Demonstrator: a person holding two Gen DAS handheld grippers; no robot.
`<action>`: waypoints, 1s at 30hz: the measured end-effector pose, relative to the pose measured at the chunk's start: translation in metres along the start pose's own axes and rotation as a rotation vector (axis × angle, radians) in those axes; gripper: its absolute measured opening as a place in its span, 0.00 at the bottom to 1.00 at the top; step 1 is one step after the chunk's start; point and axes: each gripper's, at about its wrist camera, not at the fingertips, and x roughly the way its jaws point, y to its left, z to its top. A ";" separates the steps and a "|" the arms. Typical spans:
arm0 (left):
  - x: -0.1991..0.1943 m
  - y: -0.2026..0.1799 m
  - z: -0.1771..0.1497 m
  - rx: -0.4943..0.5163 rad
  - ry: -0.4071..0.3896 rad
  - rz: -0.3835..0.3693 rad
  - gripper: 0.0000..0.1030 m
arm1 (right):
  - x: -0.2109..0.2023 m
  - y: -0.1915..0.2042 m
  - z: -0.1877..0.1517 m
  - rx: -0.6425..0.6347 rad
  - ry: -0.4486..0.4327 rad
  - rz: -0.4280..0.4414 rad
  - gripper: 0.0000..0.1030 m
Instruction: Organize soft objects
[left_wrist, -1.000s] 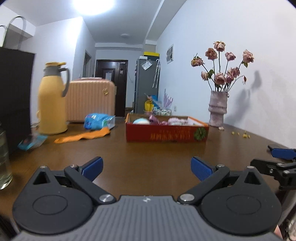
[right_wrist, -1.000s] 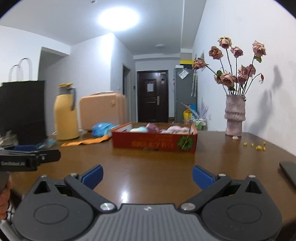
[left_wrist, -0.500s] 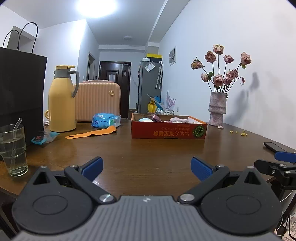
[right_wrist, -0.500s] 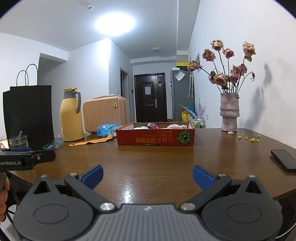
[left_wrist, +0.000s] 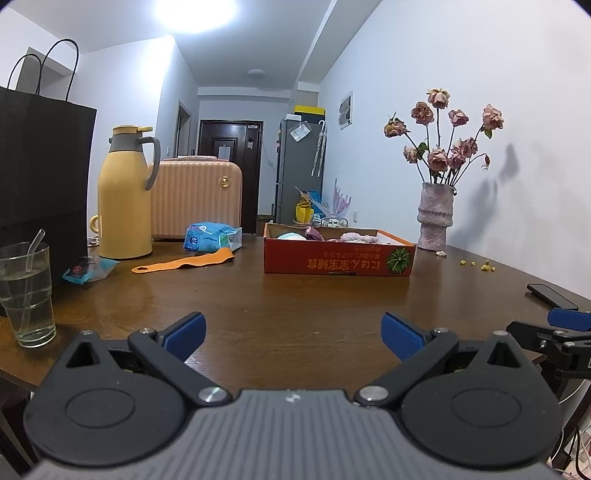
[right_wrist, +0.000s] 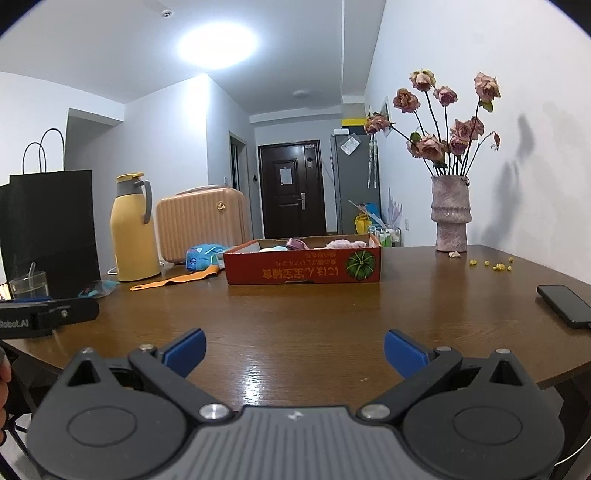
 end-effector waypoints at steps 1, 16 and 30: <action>0.001 0.000 -0.001 -0.006 0.006 0.002 1.00 | -0.001 0.001 -0.001 -0.005 -0.007 -0.001 1.00; 0.001 0.000 -0.002 -0.010 0.009 0.004 1.00 | 0.000 0.005 -0.003 -0.006 -0.004 0.008 1.00; 0.000 -0.001 -0.001 -0.002 0.006 0.000 1.00 | -0.001 0.003 -0.003 0.004 -0.007 0.007 1.00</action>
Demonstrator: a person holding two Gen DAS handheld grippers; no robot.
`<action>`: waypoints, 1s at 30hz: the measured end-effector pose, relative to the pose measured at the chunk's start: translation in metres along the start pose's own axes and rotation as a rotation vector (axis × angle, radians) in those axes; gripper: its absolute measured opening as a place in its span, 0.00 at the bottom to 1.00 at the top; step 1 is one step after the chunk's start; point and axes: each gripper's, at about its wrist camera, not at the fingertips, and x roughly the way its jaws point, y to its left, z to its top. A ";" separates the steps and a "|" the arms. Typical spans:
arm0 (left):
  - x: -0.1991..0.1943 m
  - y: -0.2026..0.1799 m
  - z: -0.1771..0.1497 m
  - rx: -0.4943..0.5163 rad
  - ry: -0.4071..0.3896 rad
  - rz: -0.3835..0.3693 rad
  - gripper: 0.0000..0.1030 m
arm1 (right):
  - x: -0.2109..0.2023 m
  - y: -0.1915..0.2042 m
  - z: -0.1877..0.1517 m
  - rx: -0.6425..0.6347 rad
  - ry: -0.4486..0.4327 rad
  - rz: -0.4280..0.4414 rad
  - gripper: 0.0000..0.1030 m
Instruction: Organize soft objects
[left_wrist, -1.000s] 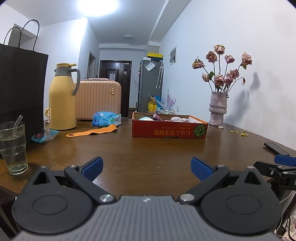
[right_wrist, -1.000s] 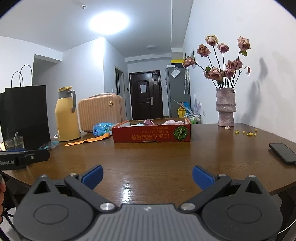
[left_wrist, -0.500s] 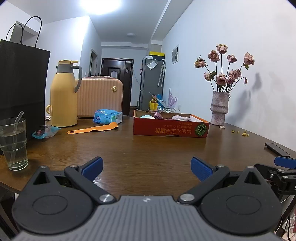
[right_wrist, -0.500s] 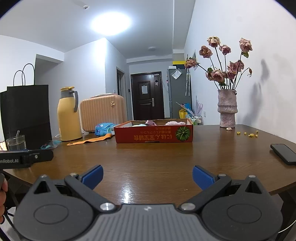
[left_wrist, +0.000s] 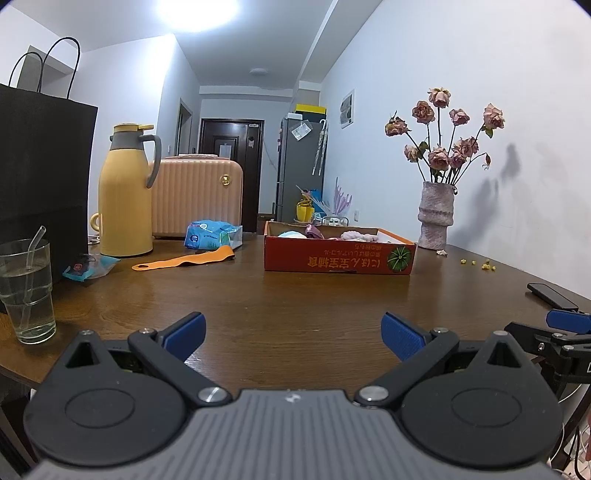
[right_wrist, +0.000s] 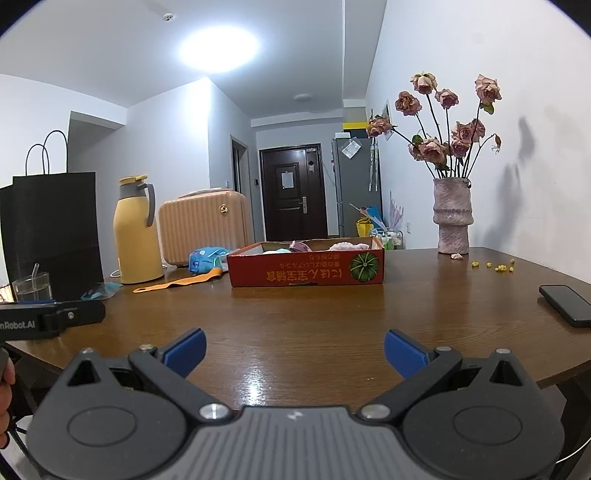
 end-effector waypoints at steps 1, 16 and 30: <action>0.000 0.000 0.000 -0.001 0.000 0.000 1.00 | 0.000 0.000 0.000 0.000 0.001 0.000 1.00; 0.000 0.000 0.000 0.003 0.000 -0.003 1.00 | -0.001 0.000 -0.001 0.012 -0.004 -0.014 1.00; -0.004 0.001 0.000 0.017 -0.013 0.000 1.00 | -0.007 0.004 0.001 -0.025 -0.036 -0.037 1.00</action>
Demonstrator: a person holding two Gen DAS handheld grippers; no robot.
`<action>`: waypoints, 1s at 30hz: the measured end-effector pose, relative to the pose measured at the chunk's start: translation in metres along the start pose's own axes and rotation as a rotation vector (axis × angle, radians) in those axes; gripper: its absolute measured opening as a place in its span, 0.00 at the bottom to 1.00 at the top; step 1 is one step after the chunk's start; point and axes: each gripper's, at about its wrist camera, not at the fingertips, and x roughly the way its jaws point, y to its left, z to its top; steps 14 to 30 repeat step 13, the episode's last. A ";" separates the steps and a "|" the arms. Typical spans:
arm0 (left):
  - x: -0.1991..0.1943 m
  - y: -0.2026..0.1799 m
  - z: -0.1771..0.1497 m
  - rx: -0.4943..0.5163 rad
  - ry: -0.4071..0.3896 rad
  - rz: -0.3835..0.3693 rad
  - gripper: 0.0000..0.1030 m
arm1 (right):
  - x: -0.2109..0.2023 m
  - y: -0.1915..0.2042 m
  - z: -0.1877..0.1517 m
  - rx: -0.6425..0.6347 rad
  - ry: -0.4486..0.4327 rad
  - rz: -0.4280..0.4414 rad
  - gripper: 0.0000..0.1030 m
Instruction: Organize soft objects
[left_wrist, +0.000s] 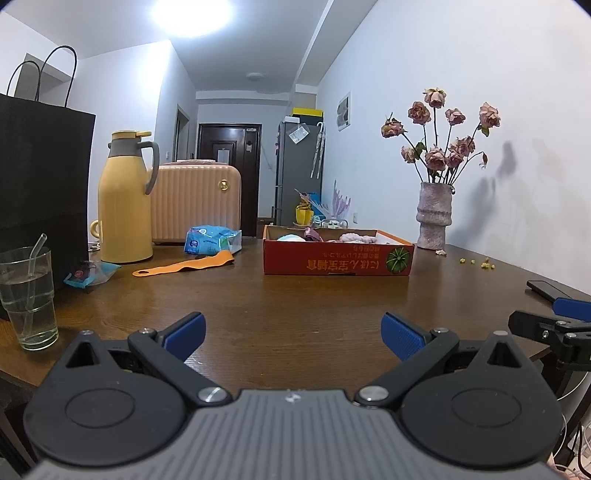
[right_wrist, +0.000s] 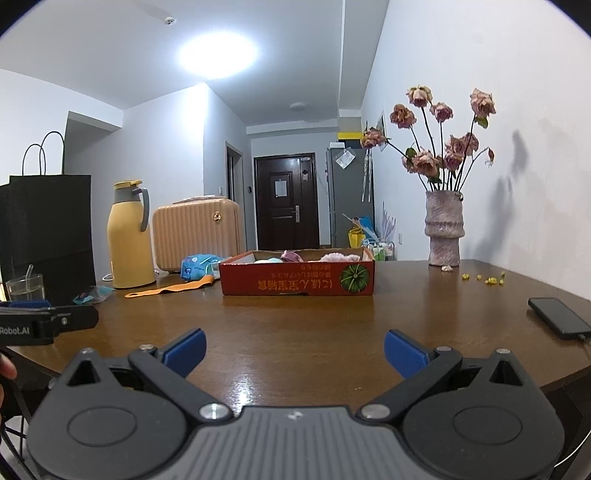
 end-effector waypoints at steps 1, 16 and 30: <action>0.000 0.000 0.000 0.001 -0.003 -0.001 1.00 | 0.000 0.000 0.001 -0.001 -0.003 0.000 1.00; -0.003 0.002 0.002 0.000 -0.026 -0.001 1.00 | -0.003 -0.002 0.001 0.007 -0.005 0.003 1.00; -0.003 0.002 0.002 0.000 -0.026 -0.001 1.00 | -0.003 -0.002 0.001 0.007 -0.005 0.003 1.00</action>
